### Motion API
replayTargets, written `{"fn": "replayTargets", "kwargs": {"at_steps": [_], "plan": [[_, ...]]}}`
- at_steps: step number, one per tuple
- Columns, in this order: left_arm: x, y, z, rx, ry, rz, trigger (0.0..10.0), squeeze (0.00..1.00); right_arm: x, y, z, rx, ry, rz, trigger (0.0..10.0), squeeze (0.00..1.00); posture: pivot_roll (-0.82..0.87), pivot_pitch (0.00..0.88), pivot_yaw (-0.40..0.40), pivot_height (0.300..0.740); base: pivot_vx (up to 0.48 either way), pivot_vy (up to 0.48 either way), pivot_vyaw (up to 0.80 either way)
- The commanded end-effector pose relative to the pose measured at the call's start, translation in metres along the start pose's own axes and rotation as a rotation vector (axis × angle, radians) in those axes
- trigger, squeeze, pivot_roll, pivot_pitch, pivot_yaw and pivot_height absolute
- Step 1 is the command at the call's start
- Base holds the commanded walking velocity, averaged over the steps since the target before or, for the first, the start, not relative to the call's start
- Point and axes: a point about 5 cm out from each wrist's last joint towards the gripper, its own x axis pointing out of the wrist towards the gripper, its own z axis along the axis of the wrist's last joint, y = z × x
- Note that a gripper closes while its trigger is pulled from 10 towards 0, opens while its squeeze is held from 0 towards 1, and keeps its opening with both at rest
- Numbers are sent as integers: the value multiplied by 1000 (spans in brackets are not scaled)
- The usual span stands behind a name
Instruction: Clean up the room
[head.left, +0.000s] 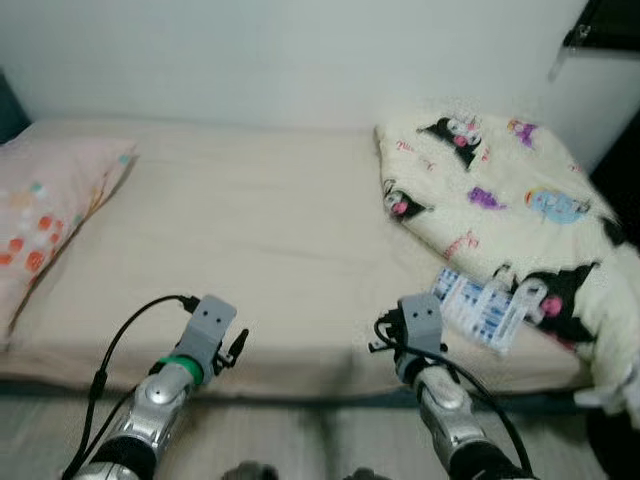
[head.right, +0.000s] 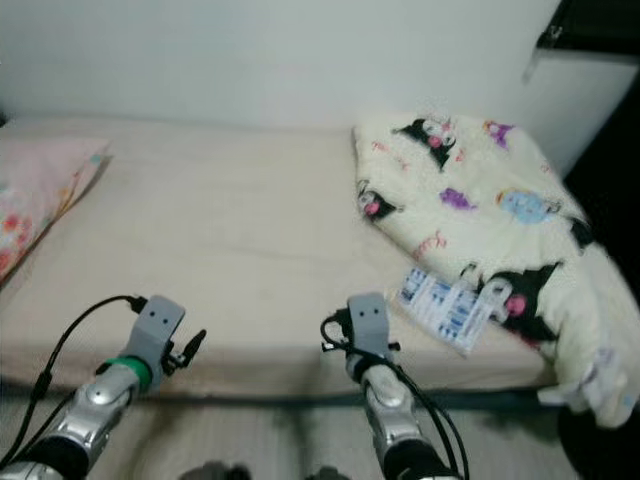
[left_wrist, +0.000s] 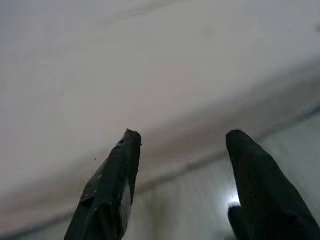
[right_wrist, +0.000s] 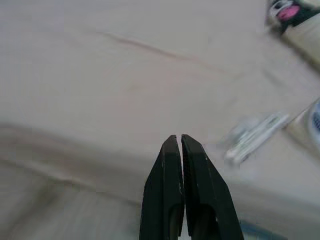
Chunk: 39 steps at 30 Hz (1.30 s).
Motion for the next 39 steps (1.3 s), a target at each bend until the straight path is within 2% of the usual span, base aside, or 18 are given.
{"fn": "replayTargets", "kwargs": {"at_steps": [1, 7, 13, 17, 35, 39], "plan": [[2, -3, 2, -5, -6, -13, 10000, 0, -2, -7, -3, -4, 13, -17, 10000, 0, 14, 15, 59, 725, -375, 0, 0], [2, -4, 3, -5, -10, -15, 10000, 0, -2, -7, -3, -4, 14, -18, 10000, 0, 14, 14, 59, 725, -338, 0, 0], [3, -7, 10, -41, -57, -57, 10000, 0, -2, -7, -3, -4, 15, -18, 10000, 0, 15, 14, 59, 725, 0, 0, 0], [3, -7, 11, -16, -71, -56, 10000, 0, -2, -6, -2, -4, 13, -18, 10000, 0, 14, 14, 60, 725, 412, 0, 0], [3, -9, 9, -15, -65, -60, 10000, 0, -2, -8, -2, 6, 14, -20, 10000, 0, 11, 16, 55, 725, 466, 0, 0], [3, -10, 9, -17, -63, -58, 10000, 0, -2, -10, -2, 30, 15, -26, 10000, 0, 9, 17, 53, 725, 434, 0, -595]]}}
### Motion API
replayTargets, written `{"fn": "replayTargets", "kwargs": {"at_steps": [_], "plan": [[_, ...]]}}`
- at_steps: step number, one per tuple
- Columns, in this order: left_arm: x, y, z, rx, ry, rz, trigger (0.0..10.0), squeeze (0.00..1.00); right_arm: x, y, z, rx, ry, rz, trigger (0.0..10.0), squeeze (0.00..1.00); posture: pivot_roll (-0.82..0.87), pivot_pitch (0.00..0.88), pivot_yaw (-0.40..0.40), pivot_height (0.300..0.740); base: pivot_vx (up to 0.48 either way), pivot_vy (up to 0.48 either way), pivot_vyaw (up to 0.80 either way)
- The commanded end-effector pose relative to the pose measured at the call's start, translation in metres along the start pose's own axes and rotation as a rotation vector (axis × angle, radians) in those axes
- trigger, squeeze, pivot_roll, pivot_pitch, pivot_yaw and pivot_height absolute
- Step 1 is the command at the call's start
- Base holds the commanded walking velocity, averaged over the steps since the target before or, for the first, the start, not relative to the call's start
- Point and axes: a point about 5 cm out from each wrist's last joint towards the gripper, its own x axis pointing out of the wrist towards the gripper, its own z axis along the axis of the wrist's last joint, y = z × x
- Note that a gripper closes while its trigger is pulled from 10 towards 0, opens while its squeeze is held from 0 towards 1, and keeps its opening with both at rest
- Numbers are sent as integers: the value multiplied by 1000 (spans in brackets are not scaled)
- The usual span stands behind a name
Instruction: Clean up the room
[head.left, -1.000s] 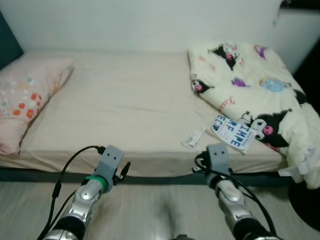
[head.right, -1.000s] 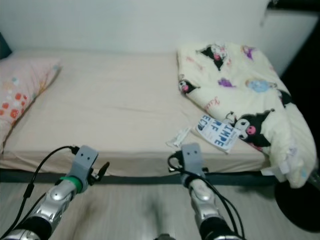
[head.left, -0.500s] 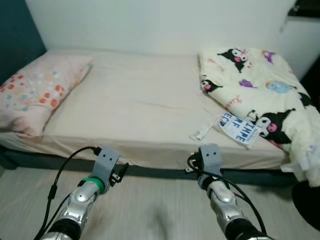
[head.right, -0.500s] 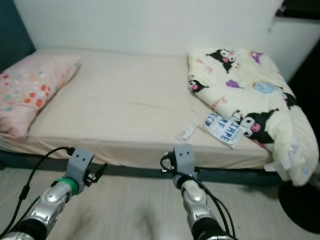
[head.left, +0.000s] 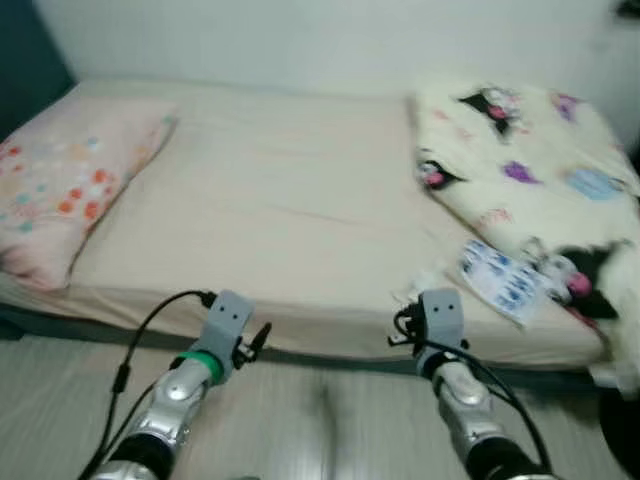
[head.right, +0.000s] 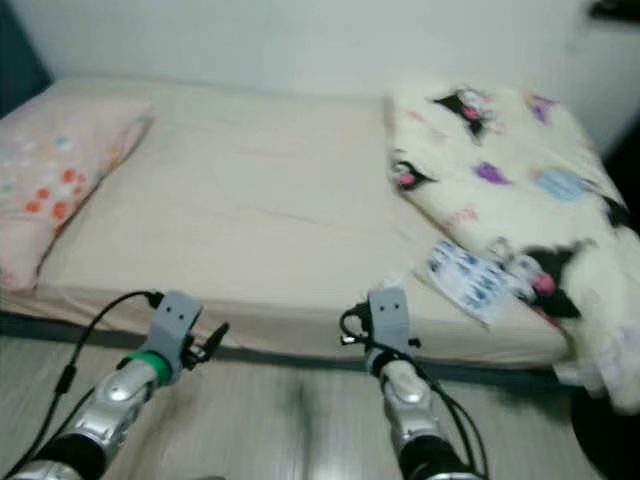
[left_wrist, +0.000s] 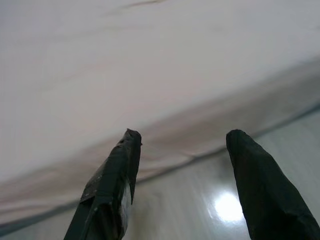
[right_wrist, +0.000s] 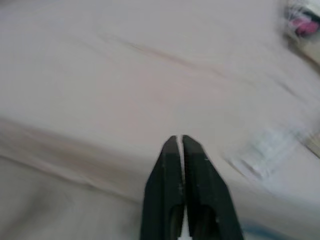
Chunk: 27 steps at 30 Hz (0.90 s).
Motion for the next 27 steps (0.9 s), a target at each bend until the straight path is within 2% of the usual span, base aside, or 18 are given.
{"fn": "replayTargets", "kwargs": {"at_steps": [1, 3, 7, 27], "plan": [[7, -13, 9, 5, -29, -39, 10000, 0, -12, -17, -17, 10, 68, -51, 10000, 0, 9, 17, 53, 725, 424, 0, -750], [7, -13, 9, 4, -28, -39, 10000, 0, -12, -18, -17, 10, 67, -52, 10000, 0, 9, 17, 53, 725, 424, 0, -750], [7, -13, 8, 0, -22, -33, 10000, 0, -12, -18, -16, -1, 63, -51, 10000, 0, 9, 17, 52, 725, 322, 0, 0], [8, -11, 10, -6, -28, -43, 10000, 0, -12, -16, -16, 1, 65, -50, 10000, 0, 10, 15, 59, 725, 0, 0, 0]]}}
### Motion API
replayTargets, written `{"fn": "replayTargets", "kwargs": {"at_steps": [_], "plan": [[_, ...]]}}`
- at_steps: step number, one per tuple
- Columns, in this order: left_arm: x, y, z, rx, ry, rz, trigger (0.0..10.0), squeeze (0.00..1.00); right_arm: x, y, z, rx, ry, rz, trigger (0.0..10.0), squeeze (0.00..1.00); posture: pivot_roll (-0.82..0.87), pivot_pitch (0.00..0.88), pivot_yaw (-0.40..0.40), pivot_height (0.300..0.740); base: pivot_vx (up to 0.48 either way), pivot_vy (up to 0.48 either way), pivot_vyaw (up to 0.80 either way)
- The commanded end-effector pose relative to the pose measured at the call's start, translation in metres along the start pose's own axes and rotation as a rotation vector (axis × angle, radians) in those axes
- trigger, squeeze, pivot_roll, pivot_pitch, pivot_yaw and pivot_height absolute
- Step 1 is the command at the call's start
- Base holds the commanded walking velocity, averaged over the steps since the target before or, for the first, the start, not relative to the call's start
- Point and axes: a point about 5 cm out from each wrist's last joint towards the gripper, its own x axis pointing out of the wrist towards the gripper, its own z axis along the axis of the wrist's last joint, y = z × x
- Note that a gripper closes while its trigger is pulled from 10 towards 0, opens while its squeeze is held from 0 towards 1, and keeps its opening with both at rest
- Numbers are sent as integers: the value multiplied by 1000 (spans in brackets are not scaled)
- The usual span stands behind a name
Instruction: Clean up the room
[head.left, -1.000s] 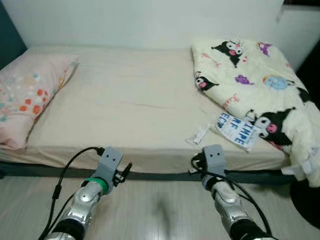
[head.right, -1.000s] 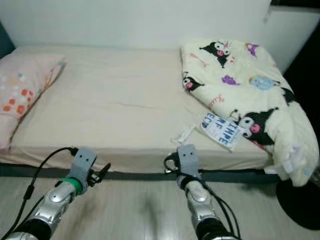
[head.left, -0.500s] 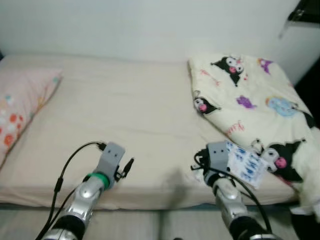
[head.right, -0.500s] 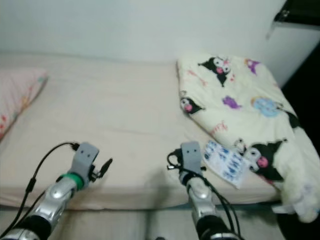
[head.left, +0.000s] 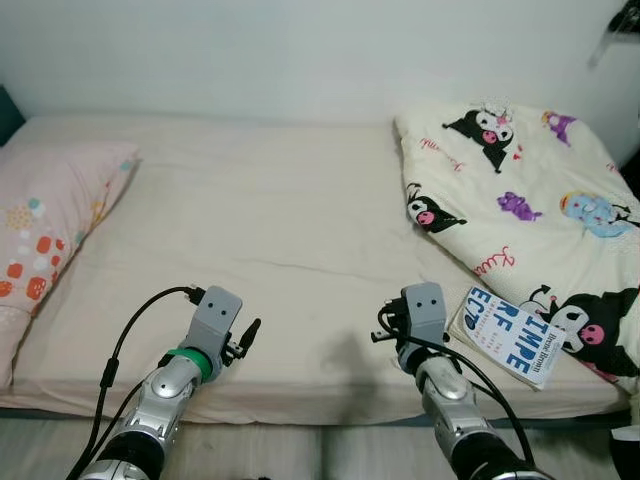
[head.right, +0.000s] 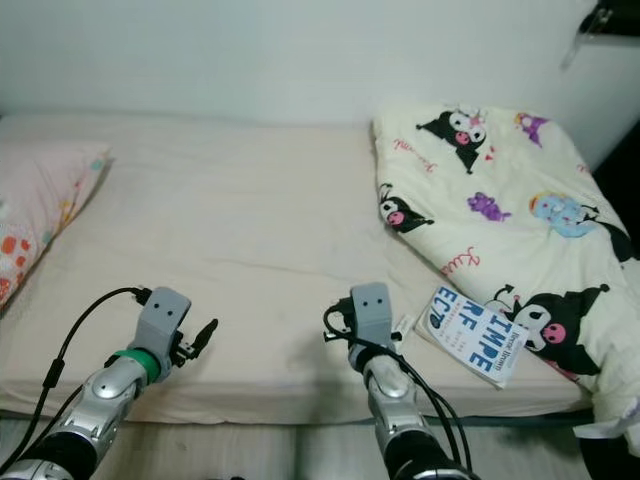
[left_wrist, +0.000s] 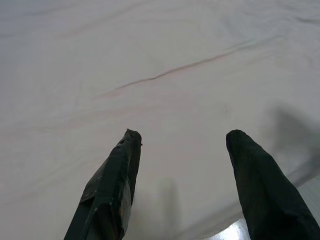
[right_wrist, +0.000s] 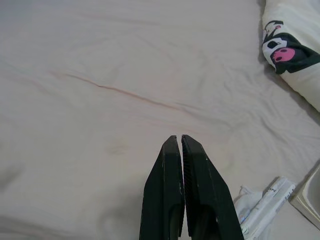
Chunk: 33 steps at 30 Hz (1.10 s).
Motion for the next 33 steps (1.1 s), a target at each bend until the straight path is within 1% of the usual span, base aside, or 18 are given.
{"fn": "replayTargets", "kwargs": {"at_steps": [1, 4, 8, 11, 15, 17, 18, 19, 20, 24, 28, 30, 33], "plan": [[-3, -3, -8, 0, 37, -13, 10000, 0, -4, 1, -9, 16, 32, -5, 10000, 0, 11, 14, 59, 725, 0, 0, 0], [-3, -4, -10, 20, 45, -25, 10000, 0, -3, 0, -7, 22, 27, -21, 10000, 0, 11, 14, 59, 725, 0, 0, 0], [-3, -4, -10, 22, 48, -27, 10000, 0, -2, -1, -5, 18, 20, -31, 10000, 0, 11, 12, 60, 725, 0, 0, 0], [-2, -4, -8, 24, 44, -32, 10000, 0, 3, -8, 6, -7, -16, -98, 10000, 0, 7, 12, 60, 720, 0, 0, 0], [1, -5, -3, 20, 24, -35, 10000, 0, 6, -12, 13, -10, -39, -133, 10000, 0, 6, 12, 57, 710, 0, 0, 0], [6, -7, 8, 12, -14, -42, 10000, 0, 7, -15, 18, -6, -57, -141, 10000, 0, 4, 19, 55, 700, 0, 0, 0], [6, -7, 8, 12, -14, -42, 10000, 0, 7, -15, 18, -6, -57, -141, 10000, 0, 4, 19, 55, 700, 0, 0, 0], [8, -8, 14, 6, -37, -50, 10000, 0, 8, -16, 19, -6, -63, -140, 10000, 0, 5, 23, 53, 695, 0, 0, 0], [8, -8, 14, 6, -37, -50, 10000, 0, 8, -16, 19, -6, -63, -140, 10000, 0, 5, 23, 53, 695, 0, 0, 0], [12, -14, 26, -10, -86, -86, 10000, 0, 7, -17, 21, -9, -76, -142, 10000, 0, 1, 41, 46, 680, 0, 0, 0], [16, -26, 43, -6, -160, -141, 10000, 0, 1, -21, 14, -4, -62, -171, 10000, 0, -12, 52, 50, 660, 0, 0, 0], [17, -27, 46, -8, -168, -143, 10000, 0, 0, -22, 12, -4, -59, -179, 10000, 0, -15, 54, 51, 655, 0, 0, 0], [20, -32, 52, -45, -189, -150, 10000, 0, -2, -25, 11, -9, -61, -194, 10000, 0, -27, 63, 52, 640, 0, 0, 0]]}}
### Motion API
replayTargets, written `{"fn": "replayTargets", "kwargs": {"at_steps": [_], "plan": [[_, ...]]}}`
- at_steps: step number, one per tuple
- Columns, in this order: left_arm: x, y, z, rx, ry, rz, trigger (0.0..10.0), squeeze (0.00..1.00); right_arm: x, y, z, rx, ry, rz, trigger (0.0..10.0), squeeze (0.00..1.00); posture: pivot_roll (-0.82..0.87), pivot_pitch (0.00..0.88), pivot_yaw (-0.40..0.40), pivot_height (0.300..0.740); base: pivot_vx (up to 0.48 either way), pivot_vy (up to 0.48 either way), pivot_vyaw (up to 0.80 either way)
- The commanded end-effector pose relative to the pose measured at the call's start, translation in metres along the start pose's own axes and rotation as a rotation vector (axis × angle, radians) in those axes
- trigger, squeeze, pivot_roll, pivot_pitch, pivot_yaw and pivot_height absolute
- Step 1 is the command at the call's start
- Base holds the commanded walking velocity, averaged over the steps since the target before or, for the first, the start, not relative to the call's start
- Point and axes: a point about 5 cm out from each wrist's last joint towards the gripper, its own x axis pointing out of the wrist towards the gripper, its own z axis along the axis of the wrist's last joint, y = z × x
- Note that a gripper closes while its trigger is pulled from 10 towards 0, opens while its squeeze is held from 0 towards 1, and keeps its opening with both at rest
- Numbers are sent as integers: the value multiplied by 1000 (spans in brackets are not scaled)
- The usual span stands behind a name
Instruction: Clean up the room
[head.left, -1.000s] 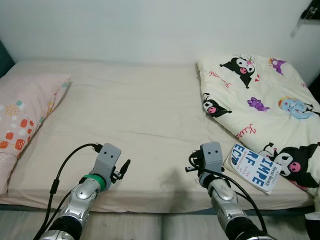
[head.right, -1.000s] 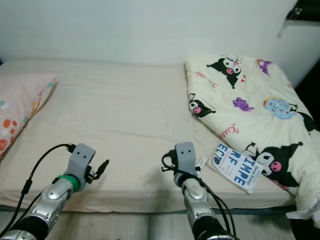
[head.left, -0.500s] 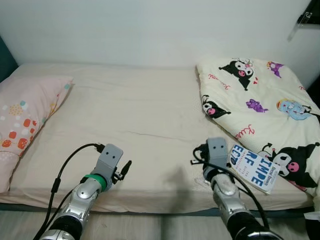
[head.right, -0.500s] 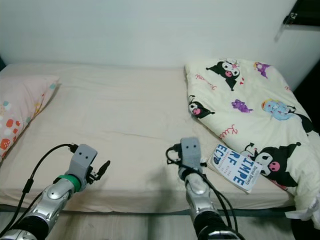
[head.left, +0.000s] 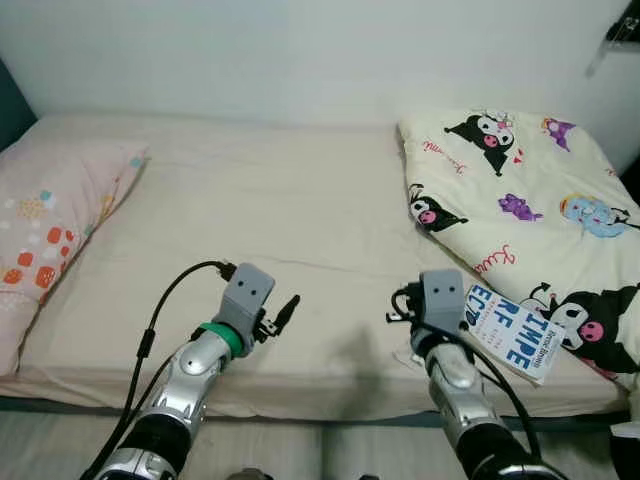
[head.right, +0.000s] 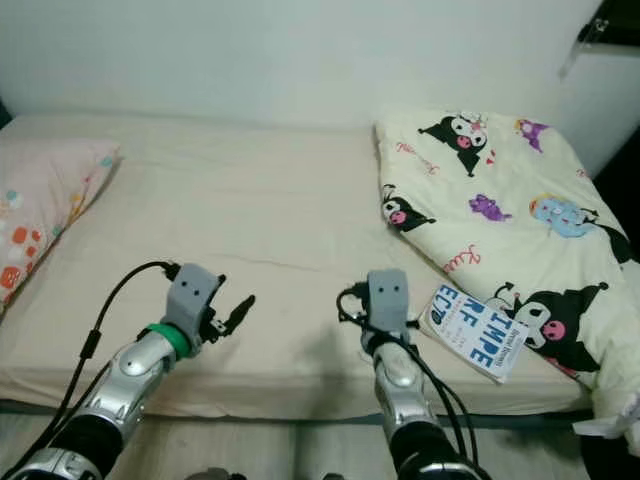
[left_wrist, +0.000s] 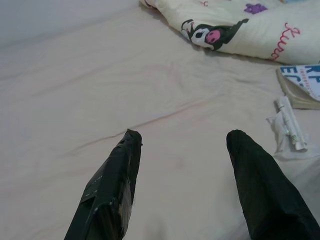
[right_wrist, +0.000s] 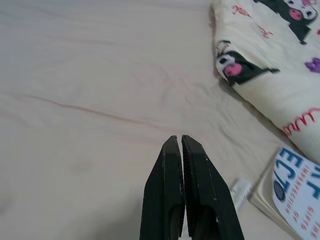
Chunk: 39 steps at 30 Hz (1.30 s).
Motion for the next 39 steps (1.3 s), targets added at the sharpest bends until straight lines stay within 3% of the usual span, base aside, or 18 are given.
{"fn": "replayTargets", "kwargs": {"at_steps": [1, 14, 21, 28, 35, 36, 39], "plan": [[1, -4, -2, -32, 14, -8, 10000, 0, -4, -5, -5, 2, 11, -21, 10000, 0, -27, 63, 52, 635, 0, 0, 0], [2, -7, 6, -47, 3, 3, 10000, 0, -1, -18, 2, 1, -7, -65, 10000, 0, -30, 78, 53, 590, 0, 0, 0], [0, -5, 7, -34, 10, 10, 10000, 0, 1, -32, 9, 6, -35, -127, 10000, 0, -19, 99, 65, 561, 0, 0, 0], [-3, -4, 5, -24, 23, 9, 10000, 0, 6, -45, 18, -1, -52, -141, 10000, 0, -15, 106, 68, 561, 0, 0, 0], [-4, -5, 5, -26, 28, 16, 10000, 0, 10, -45, 22, 4, -41, -91, 10000, 31, -8, 114, 59, 561, 0, 0, 0], [-5, -5, 5, -27, 29, 17, 10000, 0, 11, -43, 23, 14, -43, -72, 10000, 1000, -7, 114, 57, 561, 0, 0, 0], [-5, -5, 4, -27, 33, 18, 10000, 0, 12, -42, 26, 24, -49, -65, 10000, 1000, -7, 116, 55, 561, 0, 0, 0]]}}
